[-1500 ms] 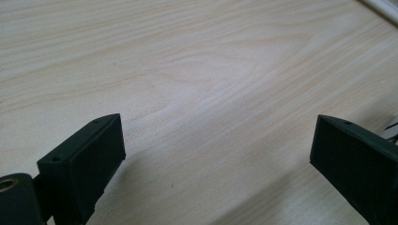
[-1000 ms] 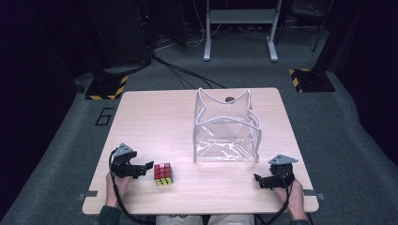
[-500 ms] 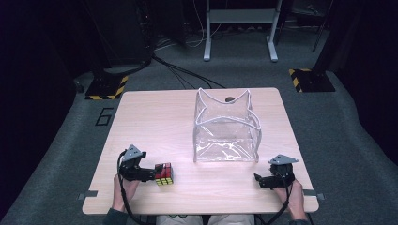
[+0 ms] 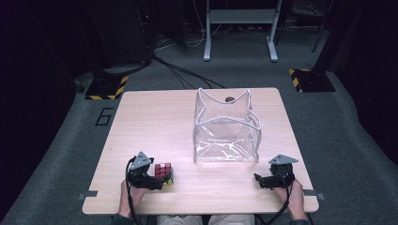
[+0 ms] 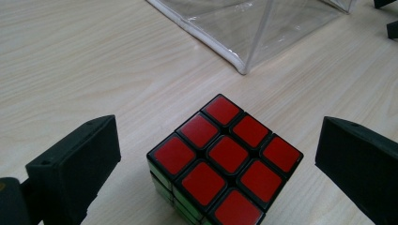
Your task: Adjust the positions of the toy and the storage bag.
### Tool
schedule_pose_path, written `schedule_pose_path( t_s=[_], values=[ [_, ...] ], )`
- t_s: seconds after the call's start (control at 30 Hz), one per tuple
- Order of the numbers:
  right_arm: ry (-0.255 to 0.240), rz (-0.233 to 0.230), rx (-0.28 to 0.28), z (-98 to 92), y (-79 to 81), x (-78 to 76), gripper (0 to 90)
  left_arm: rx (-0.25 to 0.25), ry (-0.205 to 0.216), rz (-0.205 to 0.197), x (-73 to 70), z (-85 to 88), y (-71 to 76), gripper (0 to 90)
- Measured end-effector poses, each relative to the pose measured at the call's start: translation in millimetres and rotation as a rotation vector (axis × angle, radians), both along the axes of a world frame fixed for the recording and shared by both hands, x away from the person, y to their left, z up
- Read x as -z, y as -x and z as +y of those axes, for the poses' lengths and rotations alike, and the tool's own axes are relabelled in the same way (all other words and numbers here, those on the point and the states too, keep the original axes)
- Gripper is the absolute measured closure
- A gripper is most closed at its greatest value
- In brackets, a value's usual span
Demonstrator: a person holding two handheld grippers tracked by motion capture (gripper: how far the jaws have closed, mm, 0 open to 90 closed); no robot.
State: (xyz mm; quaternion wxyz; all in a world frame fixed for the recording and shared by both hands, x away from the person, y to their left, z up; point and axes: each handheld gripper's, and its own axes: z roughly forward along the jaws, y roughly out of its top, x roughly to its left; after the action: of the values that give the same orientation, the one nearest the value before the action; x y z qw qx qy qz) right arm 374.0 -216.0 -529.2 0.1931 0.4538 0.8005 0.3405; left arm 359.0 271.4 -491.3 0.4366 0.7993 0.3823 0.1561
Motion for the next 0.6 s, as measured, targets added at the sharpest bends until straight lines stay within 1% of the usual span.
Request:
schedule_pose_path(
  t_s=[0.1,0.13,0.17,0.23,0.27,0.33,0.4,0.5,0.57,0.6],
  values=[
    [0.001,0.000,-0.003,-0.3,0.0,-0.1,3.0,-0.008,-0.002,-0.003,3.3,-2.3,0.8,0.2],
    [0.002,-0.001,-0.002,-0.3,0.0,0.0,3.0,-0.019,-0.001,0.000,5.2,-3.6,1.0,0.2],
    [0.000,-0.001,0.002,-0.1,0.0,0.0,3.0,-0.014,-0.001,-0.001,6.7,-3.8,0.3,0.2],
    [0.003,-0.001,-0.002,-0.3,0.0,-0.1,3.1,-0.018,-0.003,0.000,7.8,-4.5,0.2,0.2],
    [0.002,-0.001,-0.002,-0.4,0.1,-0.1,3.1,-0.021,-0.004,-0.003,10.6,-6.3,-0.1,0.2],
    [0.001,-0.002,0.001,-0.1,0.1,0.0,3.1,-0.020,-0.009,-0.010,13.6,-8.6,0.3,0.2],
    [0.001,-0.002,0.002,-0.1,0.1,0.0,3.2,-0.001,-0.007,-0.014,17.5,-10.4,0.4,0.1],
    [0.000,-0.003,0.002,0.0,0.2,0.0,3.4,-0.001,-0.018,-0.011,23.7,-13.4,-0.8,0.1],
    [0.000,-0.002,0.002,0.0,0.2,-0.1,3.4,-0.001,-0.015,-0.004,27.0,-14.5,-1.7,0.1],
    [0.000,-0.003,0.002,0.0,0.2,-0.1,3.4,0.000,-0.020,-0.008,28.6,-15.2,-1.9,0.2]
  ],
)
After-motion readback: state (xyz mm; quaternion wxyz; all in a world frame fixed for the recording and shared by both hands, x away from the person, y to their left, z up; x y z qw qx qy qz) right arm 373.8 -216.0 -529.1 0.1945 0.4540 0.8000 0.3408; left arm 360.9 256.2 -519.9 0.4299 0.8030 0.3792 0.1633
